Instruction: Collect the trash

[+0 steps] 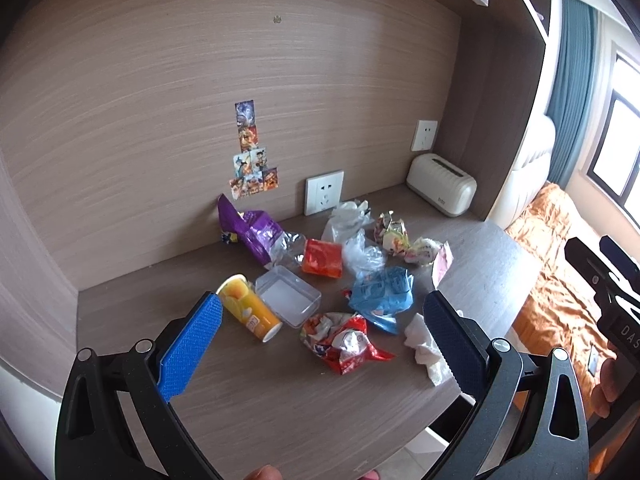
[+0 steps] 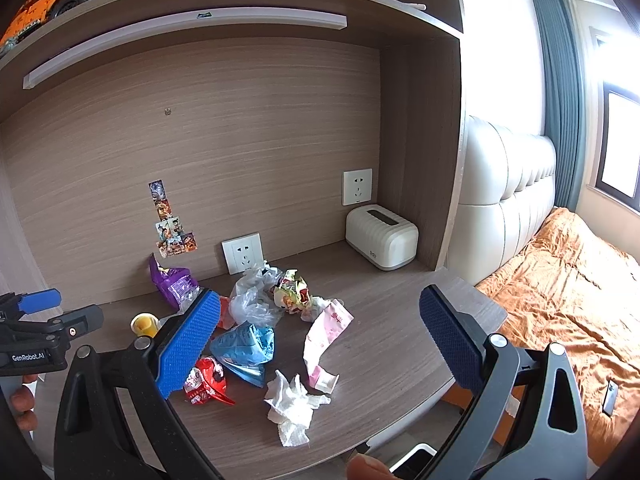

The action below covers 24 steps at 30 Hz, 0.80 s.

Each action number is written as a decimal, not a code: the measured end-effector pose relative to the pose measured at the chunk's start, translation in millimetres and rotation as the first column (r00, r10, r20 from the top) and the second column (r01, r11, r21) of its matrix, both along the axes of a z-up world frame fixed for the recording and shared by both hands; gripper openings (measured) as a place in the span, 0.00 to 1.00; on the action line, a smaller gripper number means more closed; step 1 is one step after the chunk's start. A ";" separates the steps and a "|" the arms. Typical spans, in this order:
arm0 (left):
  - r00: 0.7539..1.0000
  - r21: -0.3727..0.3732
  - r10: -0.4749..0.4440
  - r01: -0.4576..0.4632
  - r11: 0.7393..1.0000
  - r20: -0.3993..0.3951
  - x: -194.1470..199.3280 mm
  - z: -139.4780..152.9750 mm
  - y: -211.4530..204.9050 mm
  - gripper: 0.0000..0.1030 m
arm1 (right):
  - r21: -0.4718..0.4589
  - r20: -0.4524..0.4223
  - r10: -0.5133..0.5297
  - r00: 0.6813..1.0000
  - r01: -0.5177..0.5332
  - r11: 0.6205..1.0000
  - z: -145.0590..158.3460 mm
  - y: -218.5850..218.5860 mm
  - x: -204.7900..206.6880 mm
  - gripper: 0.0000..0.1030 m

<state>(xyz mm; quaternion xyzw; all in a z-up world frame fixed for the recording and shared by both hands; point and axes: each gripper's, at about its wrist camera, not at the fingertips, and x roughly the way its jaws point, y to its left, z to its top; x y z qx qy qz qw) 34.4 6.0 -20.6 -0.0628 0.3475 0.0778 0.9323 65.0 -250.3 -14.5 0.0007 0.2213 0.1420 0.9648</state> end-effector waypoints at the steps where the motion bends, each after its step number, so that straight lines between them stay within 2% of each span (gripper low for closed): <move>1: 1.000 0.006 0.002 -0.002 1.000 0.001 0.4 0.1 0.1 0.96 | -0.001 0.000 0.000 1.000 0.000 1.000 -0.3 1.2 0.5 0.97; 5: 1.000 0.044 -0.002 0.002 0.999 0.009 0.7 0.8 -2.6 0.96 | -0.006 -0.002 -0.003 1.000 0.003 1.000 -2.7 3.9 1.5 0.97; 13: 1.000 0.071 -0.016 0.016 0.997 0.006 1.9 0.7 -4.7 0.96 | -0.019 -0.006 0.005 1.000 -0.005 1.000 -2.6 10.8 1.1 0.97; 24: 1.000 0.045 -0.013 0.012 0.999 0.008 2.2 -0.4 2.4 0.96 | -0.024 -0.016 0.009 1.000 -0.009 1.000 -2.3 18.1 3.6 0.97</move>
